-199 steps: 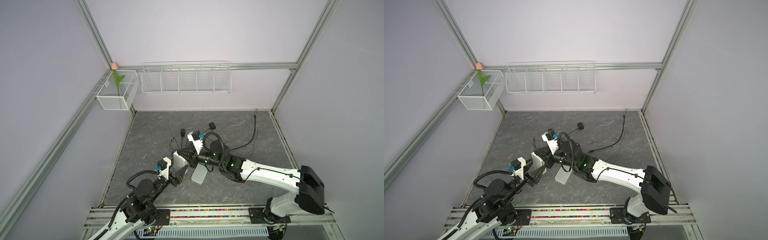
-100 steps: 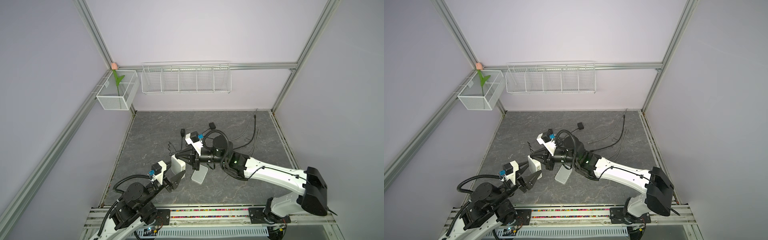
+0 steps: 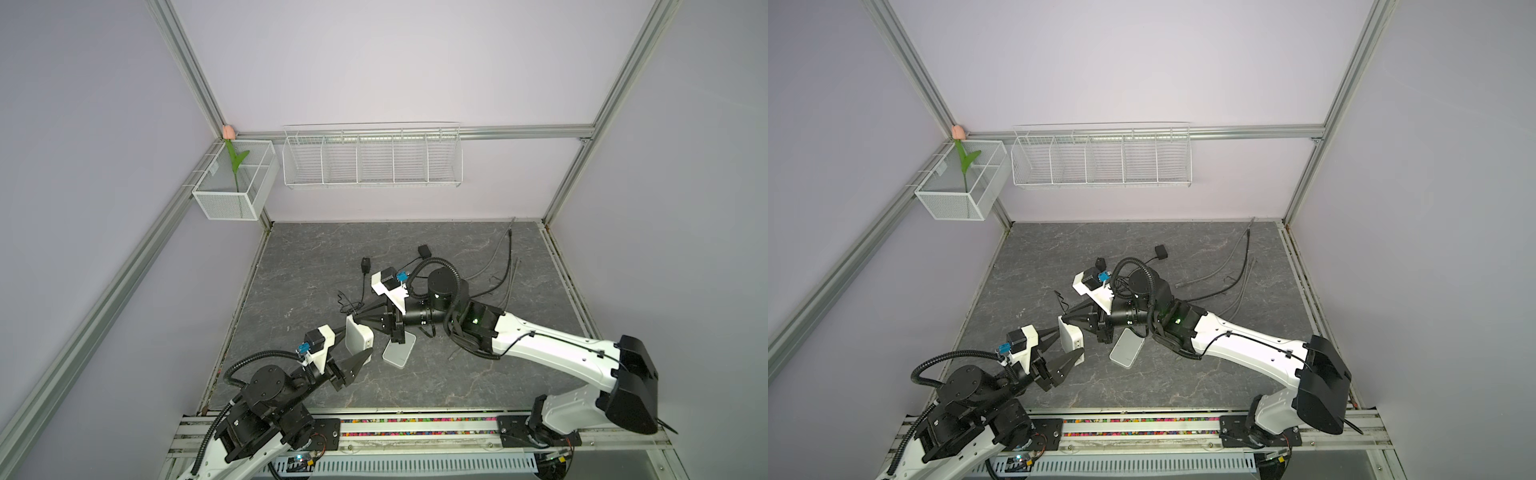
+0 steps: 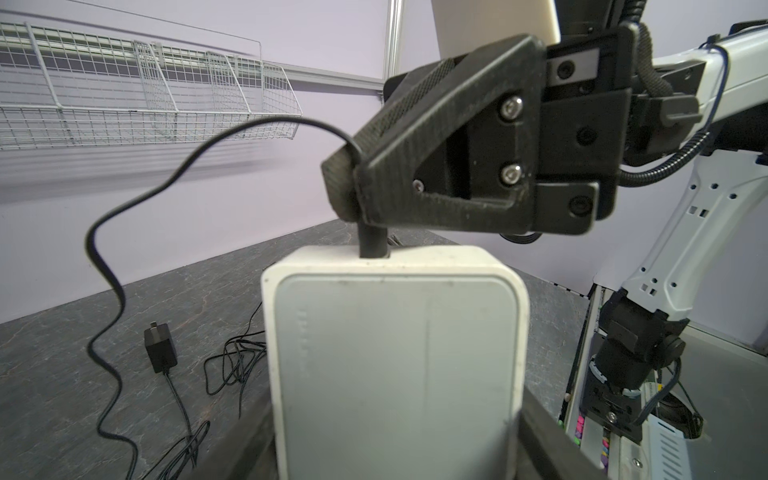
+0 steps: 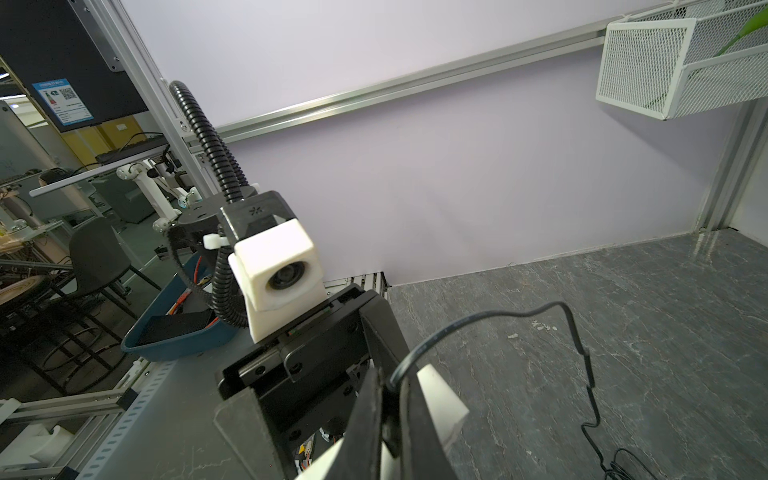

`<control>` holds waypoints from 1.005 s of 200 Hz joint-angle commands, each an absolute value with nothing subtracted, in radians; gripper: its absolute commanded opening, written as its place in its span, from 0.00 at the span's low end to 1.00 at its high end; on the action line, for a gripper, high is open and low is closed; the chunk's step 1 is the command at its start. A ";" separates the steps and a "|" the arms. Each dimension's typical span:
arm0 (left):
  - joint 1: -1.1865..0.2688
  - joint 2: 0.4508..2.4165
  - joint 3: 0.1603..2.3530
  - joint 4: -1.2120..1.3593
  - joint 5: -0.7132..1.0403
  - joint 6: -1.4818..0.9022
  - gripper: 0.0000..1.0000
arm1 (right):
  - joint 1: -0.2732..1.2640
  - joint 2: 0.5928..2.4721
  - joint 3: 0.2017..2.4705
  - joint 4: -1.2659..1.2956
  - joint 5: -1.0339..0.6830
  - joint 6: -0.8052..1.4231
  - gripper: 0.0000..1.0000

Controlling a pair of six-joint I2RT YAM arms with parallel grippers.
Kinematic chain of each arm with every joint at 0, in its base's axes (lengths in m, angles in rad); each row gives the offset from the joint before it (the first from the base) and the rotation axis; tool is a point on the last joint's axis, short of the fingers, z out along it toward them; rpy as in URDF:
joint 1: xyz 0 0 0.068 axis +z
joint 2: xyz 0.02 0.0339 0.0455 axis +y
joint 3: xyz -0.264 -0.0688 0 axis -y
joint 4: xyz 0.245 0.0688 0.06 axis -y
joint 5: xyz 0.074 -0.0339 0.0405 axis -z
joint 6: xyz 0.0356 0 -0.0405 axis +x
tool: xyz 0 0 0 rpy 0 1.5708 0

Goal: Insert the plug into the switch port
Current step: 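Release the black plug with the right gripper while the left holds the router, then lower the white router to the table with the left gripper while the right withdraws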

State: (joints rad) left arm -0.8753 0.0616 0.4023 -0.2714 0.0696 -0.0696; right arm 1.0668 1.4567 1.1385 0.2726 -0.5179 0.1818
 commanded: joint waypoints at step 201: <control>-0.873 0.007 0.519 0.048 -0.041 -0.008 0.00 | 1.042 1.403 1.263 -0.340 -0.644 0.144 0.94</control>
State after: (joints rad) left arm -0.8745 0.0395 0.4320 -0.1577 0.0109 -0.0353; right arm 1.0466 1.4338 1.2537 -0.0849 -0.6029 0.1627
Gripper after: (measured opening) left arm 0.676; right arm 0.856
